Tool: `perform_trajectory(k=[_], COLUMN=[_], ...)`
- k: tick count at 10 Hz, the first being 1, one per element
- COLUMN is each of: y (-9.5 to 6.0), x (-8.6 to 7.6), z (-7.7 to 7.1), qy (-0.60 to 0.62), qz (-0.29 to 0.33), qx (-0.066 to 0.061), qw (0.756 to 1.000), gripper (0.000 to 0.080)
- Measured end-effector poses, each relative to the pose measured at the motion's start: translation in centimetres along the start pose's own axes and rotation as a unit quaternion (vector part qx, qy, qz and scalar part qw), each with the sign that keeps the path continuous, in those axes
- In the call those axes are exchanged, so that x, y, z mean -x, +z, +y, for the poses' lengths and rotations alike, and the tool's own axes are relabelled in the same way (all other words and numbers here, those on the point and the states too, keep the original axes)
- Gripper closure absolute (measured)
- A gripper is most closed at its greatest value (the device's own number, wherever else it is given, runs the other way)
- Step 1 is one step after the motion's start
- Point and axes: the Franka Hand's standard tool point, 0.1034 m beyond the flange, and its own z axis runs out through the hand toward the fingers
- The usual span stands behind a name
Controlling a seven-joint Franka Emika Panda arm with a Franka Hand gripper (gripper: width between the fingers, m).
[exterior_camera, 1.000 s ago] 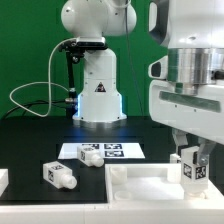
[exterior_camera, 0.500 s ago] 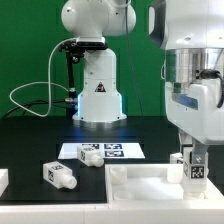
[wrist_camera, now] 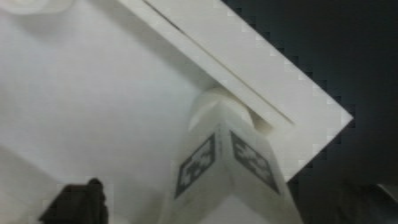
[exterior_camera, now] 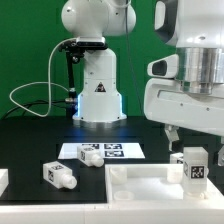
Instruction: Assemble one leg
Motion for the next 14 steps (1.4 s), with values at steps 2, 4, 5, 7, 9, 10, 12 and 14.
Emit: perform_trajectory(k=[2, 4, 5, 7, 9, 10, 12, 14], y=[0.34, 0.32, 0.36, 0.42, 0.45, 0.49, 0.61, 0.67], x=[-0.27, -0.80, -0.81, -0.82, -0.74, -0.72, -0.65, -0.83], z=[0.31, -0.13, -0.08, -0.04, -0.08, -0.08, -0.12, -0.37], qy=[-0.183, -0.318, -0.320, -0.320, -0.253, -0.222, -0.136, 0.021], qz=[0.008, 0.013, 0.012, 0.012, 0.011, 0.011, 0.013, 0.023], qx=[0.011, 0.004, 0.004, 0.005, 0.003, 0.003, 0.002, -0.007], qw=[0.983, 0.948, 0.947, 0.947, 0.968, 0.975, 0.991, 0.999], gripper=[0.0150, 0.0150, 0.0150, 0.0280, 0.0513, 0.0513, 0.0513, 0.0513])
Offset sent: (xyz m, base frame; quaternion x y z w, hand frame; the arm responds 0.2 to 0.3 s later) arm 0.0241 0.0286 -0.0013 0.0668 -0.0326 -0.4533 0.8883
